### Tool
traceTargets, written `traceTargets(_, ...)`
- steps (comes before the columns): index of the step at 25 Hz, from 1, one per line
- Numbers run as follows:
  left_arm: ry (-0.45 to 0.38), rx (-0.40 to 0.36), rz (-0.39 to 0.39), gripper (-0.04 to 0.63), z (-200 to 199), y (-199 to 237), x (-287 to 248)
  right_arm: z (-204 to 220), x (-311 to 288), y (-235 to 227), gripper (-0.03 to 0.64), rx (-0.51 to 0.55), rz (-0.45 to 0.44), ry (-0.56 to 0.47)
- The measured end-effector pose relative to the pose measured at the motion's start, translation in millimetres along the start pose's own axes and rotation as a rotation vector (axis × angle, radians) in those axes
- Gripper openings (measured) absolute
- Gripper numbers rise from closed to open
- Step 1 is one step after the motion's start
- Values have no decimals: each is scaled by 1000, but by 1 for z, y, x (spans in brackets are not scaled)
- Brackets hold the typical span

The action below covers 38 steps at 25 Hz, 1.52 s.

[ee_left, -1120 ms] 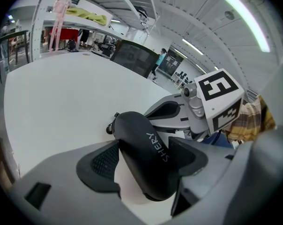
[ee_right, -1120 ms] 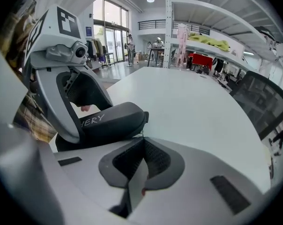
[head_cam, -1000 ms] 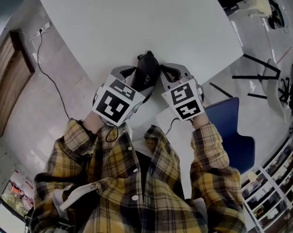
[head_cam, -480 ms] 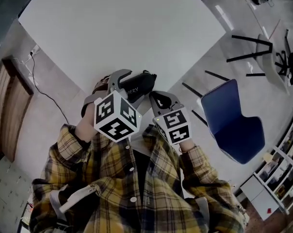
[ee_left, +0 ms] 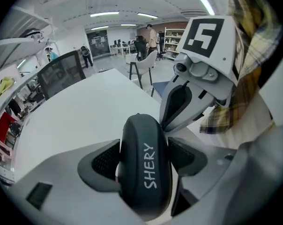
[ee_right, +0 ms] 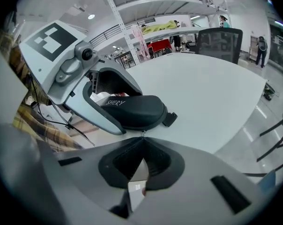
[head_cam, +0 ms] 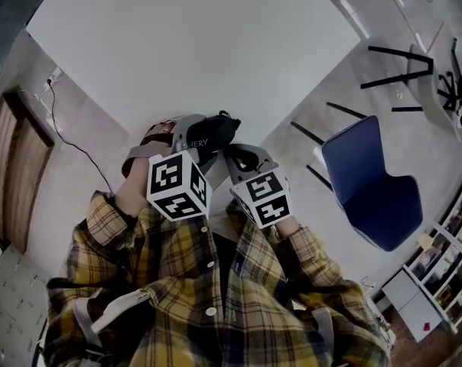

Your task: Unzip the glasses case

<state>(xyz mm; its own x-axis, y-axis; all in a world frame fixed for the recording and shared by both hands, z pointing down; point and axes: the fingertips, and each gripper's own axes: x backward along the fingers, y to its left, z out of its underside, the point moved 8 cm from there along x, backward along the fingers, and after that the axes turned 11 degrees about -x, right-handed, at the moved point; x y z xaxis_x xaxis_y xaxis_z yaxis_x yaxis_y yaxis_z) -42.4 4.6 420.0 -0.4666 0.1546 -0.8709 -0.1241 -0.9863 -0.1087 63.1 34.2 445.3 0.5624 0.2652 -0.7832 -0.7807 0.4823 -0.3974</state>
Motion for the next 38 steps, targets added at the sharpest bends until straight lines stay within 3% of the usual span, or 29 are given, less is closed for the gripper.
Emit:
traceTargets(6,-60,-2,37,327,3,1,-1,-2,5,-8,-2,10,11,-1)
traceTargets(13,-73,2,59,327,6,4,-2,-17,8,-24,-2,133,50,12)
traceTargets(20,-80,-10,41,327,7,3,-2,-40,3,-34,0,430,3,70)
traceTargets(27,-77,-12,49,327,6,4,-4,-66,-6,-36,-2,781,-88,190)
traceTargets(30,-72,-15,44,327,7,4,-3,-72,-8,-31,-2,901,-87,232)
traceTargets(38,-78,-20,36,327,9,2,-3,-85,-16,-16,0,1095,-44,271)
